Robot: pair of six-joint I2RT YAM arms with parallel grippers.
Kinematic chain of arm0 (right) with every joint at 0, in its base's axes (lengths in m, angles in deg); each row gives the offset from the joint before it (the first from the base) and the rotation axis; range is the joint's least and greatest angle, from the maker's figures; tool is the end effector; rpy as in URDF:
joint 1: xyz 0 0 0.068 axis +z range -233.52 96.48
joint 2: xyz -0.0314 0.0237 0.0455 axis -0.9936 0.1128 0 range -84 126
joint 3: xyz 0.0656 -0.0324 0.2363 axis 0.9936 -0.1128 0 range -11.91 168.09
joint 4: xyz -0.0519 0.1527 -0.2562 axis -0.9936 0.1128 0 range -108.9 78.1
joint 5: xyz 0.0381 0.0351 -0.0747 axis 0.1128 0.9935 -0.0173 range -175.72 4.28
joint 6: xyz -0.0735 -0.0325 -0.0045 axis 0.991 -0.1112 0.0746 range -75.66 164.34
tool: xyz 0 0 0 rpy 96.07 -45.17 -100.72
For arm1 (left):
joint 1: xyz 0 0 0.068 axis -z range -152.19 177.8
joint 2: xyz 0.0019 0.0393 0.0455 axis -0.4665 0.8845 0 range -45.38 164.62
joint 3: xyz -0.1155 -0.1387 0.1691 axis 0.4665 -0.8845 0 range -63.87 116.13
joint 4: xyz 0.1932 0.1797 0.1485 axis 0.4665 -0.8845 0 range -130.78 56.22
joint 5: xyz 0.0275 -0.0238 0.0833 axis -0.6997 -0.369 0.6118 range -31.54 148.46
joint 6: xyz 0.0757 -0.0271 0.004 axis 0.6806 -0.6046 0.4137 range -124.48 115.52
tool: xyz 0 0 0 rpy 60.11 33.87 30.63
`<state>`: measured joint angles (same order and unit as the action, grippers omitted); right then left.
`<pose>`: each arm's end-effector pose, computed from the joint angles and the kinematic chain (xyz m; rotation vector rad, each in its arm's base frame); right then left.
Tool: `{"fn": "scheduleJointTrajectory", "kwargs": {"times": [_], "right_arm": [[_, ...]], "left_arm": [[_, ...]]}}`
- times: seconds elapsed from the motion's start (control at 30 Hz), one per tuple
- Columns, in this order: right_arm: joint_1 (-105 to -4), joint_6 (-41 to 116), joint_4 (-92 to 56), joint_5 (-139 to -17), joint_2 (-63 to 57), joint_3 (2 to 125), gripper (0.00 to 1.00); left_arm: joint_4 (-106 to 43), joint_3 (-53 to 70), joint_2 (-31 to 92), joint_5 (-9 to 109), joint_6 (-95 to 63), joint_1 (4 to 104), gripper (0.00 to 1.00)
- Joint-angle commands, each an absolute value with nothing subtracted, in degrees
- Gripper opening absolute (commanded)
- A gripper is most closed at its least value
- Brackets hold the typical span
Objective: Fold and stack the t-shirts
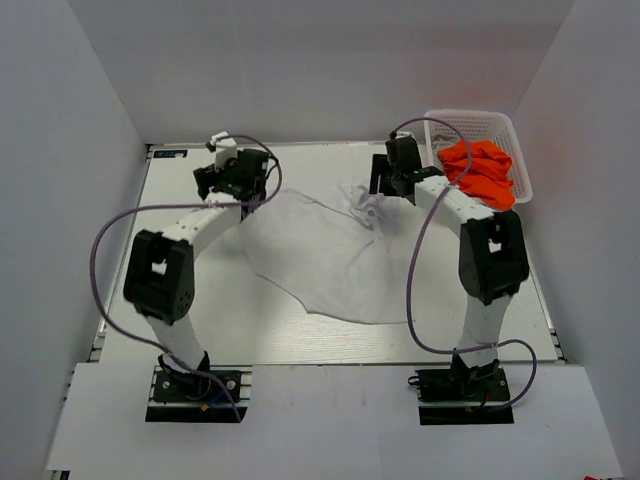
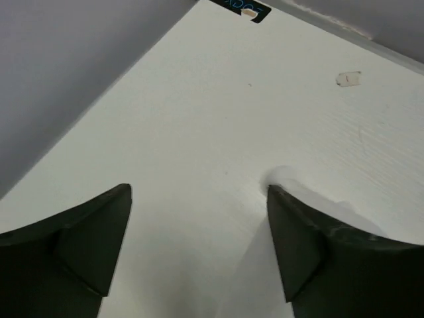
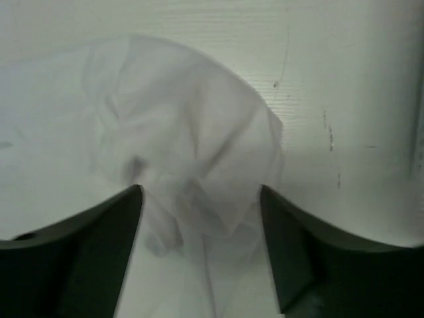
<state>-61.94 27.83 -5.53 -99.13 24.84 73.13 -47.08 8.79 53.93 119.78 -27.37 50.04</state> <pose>0.4690 0.1681 0.1912 0.0308 2.2011 0.1121 0.4171 -0.1046 0.2032 -0.5296 1.8711 0.6902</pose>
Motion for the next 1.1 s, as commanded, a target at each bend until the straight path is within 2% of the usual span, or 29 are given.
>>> {"fn": "scheduleJointTrajectory", "kwargs": {"times": [0.0,0.07,0.17,0.33,0.4,0.43,0.53,0.87,1.07], "right_arm": [[-62.69,27.29,-2.56,-94.6,24.72,83.18,0.83],[-62.34,28.42,-3.68,-94.43,22.72,80.06,0.9],[-62.34,28.52,-7.37,-92.23,18.84,75.56,0.9],[-62.08,28.08,-7.91,-88.37,14.0,65.28,0.9],[-61.99,27.9,-7.65,-84.34,13.3,63.78,0.9],[-61.99,27.73,-7.91,-83.88,13.21,61.42,0.9],[-61.73,26.68,-9.14,-80.55,13.21,58.5,0.9],[-56.9,20.44,-10.28,-78.34,14.8,49.21,0.9],[-53.12,15.51,-10.02,-75.9,12.69,39.35,0.9]], "left_arm": [[-62.4,23.28,59.98,117.26,-40.4,46.28,1.0],[-69.71,29.98,63.5,114.9,-41.13,45.57,1.0],[-70.79,30.96,62.65,109.9,-41.31,45.56,1.0],[-66.41,19.93,55.28,93.04,-38.15,47.13,1.0],[-60.0,15.08,53.16,86.8,-36.48,47.66,1.0],[-57.8,10.62,52.37,78.85,-35.6,47.67,1.0],[-52.16,4.26,51.83,72.63,-36.38,47.67,1.0],[-51.54,-0.59,58.58,73.49,-38.84,46.35,1.0],[-55.84,2.04,62.38,82.54,-40.78,45.21,1.0]]}}
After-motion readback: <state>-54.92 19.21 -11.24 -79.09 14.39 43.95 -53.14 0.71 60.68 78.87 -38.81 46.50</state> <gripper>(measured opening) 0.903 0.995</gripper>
